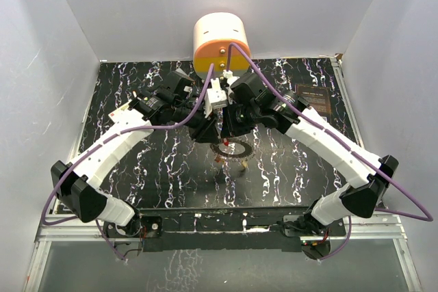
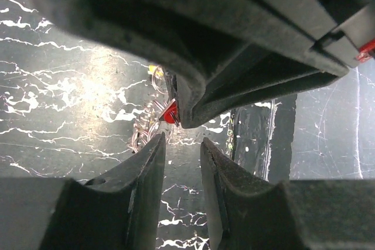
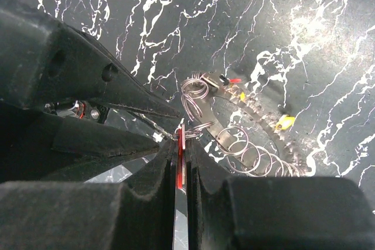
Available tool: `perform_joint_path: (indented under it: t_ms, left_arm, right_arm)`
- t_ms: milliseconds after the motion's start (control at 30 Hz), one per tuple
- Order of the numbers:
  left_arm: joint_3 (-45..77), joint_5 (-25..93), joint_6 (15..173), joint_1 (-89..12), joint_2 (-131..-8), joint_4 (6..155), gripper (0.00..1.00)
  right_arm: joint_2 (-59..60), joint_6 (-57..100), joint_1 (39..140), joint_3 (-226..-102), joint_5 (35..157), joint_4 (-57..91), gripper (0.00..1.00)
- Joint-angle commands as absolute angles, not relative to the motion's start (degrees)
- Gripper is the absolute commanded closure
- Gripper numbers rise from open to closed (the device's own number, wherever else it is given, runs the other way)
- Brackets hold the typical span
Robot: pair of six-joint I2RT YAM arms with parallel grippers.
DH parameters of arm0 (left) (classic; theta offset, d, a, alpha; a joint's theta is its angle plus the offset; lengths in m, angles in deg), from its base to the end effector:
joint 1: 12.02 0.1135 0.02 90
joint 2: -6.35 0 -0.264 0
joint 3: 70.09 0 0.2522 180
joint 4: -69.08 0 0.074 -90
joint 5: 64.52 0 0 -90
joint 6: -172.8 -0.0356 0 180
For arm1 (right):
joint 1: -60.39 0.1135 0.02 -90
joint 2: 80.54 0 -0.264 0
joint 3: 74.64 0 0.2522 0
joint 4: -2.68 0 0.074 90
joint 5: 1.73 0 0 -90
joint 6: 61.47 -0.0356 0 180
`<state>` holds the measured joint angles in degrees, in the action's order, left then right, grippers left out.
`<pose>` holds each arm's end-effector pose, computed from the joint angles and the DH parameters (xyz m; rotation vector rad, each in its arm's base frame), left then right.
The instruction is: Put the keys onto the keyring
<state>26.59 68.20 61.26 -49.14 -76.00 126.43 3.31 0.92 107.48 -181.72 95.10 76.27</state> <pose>0.2266 -0.2018 0.3692 1.4306 1.7681 -1.0009 0.1965 0.2177 0.3912 -0.4906 2.5303 0.6857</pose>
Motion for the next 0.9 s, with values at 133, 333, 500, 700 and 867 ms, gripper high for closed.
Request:
perform_joint_path:
  t_ms: [133,333,500,700,867]
  left_arm:
    - [24.02,66.9,62.71,-49.73,-74.28,121.73,0.69]
    - [24.88,67.73,61.61,-49.73,-72.58,121.98,0.69]
    - [27.5,68.02,60.32,-49.76,-73.31,126.24,0.7]
    - [30.09,64.93,59.66,-49.74,-70.14,124.59,0.64]
    - [32.08,62.46,60.63,-49.79,-71.23,120.67,0.63]
  right_arm:
    - [0.35,-1.55,106.73,-184.34,96.01,70.5,0.92]
    - [-3.35,-3.91,103.16,-180.96,97.23,68.07,0.92]
    - [-5.74,-9.21,98.53,-178.08,102.2,64.72,0.92]
    - [-5.92,-13.9,96.92,-178.45,105.09,62.88,0.92]
    - [-5.5,-17.04,95.77,-177.43,110.28,60.95,0.92]
